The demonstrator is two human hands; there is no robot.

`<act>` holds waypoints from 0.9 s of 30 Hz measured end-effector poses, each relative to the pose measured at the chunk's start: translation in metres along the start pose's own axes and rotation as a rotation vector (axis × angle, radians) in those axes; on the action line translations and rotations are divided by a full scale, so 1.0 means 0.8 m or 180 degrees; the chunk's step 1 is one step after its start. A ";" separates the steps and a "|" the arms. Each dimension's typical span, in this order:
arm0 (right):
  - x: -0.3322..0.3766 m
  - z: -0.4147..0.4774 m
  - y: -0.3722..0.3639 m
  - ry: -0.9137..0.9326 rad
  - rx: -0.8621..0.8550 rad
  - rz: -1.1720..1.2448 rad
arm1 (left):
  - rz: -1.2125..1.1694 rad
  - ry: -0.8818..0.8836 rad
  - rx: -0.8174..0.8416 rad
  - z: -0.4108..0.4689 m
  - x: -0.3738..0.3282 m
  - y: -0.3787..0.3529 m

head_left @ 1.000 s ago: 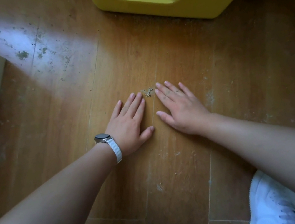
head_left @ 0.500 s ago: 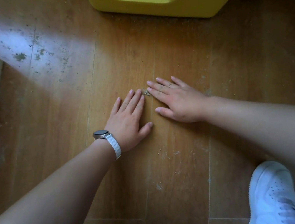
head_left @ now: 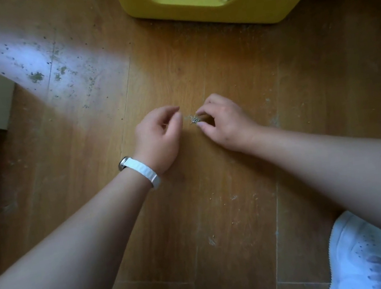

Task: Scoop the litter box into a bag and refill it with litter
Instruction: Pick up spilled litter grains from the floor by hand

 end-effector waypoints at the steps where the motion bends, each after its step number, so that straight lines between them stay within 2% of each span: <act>1: 0.002 0.003 -0.003 -0.0016 0.0016 0.0017 | -0.0771 0.0624 -0.0148 0.005 0.011 0.000; 3: 0.002 0.007 -0.009 -0.0043 0.0079 -0.0054 | -0.2053 0.1626 -0.0532 0.008 0.031 -0.004; 6: -0.003 0.008 -0.013 -0.0050 0.0077 -0.0095 | -0.2785 0.2253 -0.0555 0.009 0.045 -0.013; 14: -0.003 0.002 -0.010 0.0042 -0.0142 0.0027 | -0.3895 0.2555 -0.0211 0.006 0.047 -0.023; 27: 0.008 0.005 -0.013 0.0294 -0.0534 -0.0207 | -0.4147 0.2695 -0.0154 0.000 0.047 -0.040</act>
Point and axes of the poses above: each hand's wrist, its own z-axis towards the middle knuckle, its own y-axis out of the back of the hand, x = y × z, the point moved 8 cm from there along z, towards the middle knuckle, and after that the axes turned 3 degrees about -x, right-handed, at the moved point
